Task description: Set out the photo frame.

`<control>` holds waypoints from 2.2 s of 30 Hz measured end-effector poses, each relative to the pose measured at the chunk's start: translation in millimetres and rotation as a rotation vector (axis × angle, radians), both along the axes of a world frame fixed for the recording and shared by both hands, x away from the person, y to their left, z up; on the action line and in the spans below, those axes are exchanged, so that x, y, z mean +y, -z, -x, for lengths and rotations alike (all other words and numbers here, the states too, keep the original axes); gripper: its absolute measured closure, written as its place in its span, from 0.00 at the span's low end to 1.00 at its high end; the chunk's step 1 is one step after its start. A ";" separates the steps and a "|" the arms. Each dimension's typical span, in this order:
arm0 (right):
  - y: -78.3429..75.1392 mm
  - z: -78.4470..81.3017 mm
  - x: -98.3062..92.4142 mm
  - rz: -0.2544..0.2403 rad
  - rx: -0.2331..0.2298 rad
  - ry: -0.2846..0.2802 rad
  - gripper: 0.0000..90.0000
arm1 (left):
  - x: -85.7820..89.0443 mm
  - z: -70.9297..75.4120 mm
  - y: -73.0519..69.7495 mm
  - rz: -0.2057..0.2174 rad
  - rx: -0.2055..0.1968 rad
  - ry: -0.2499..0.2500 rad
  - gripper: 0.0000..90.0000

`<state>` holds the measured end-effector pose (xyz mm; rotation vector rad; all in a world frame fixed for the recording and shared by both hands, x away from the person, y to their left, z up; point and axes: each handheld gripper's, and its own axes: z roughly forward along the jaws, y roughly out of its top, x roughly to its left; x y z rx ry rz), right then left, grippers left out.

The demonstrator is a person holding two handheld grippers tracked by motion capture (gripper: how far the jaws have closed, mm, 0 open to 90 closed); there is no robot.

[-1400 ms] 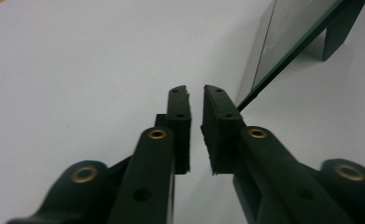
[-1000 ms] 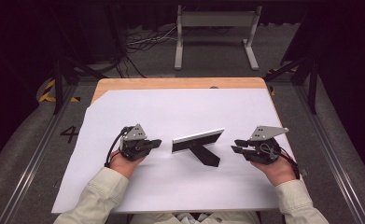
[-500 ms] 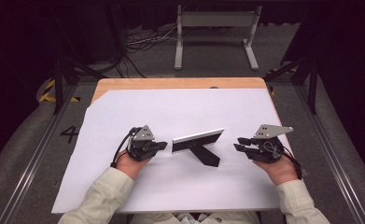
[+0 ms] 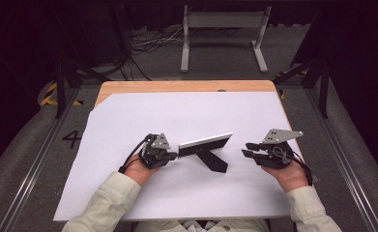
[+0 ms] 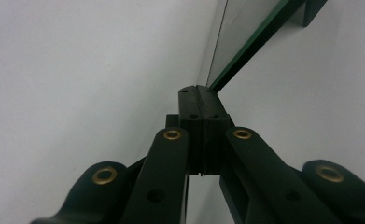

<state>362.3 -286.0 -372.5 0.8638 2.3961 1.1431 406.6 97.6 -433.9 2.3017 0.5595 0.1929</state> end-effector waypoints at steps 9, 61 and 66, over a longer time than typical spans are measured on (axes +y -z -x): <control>0.6 0.1 0.7 0.001 -0.001 0.000 0.75 | -2.5 -2.9 3.1 -0.046 -0.023 0.014 1.00; -7.0 3.4 -8.7 -0.029 -0.014 0.024 0.72 | -27.8 10.8 2.3 -0.137 0.070 0.372 1.00; -7.4 3.7 -9.7 -0.030 -0.015 0.028 0.72 | -33.3 15.6 1.4 -0.146 0.085 0.408 1.00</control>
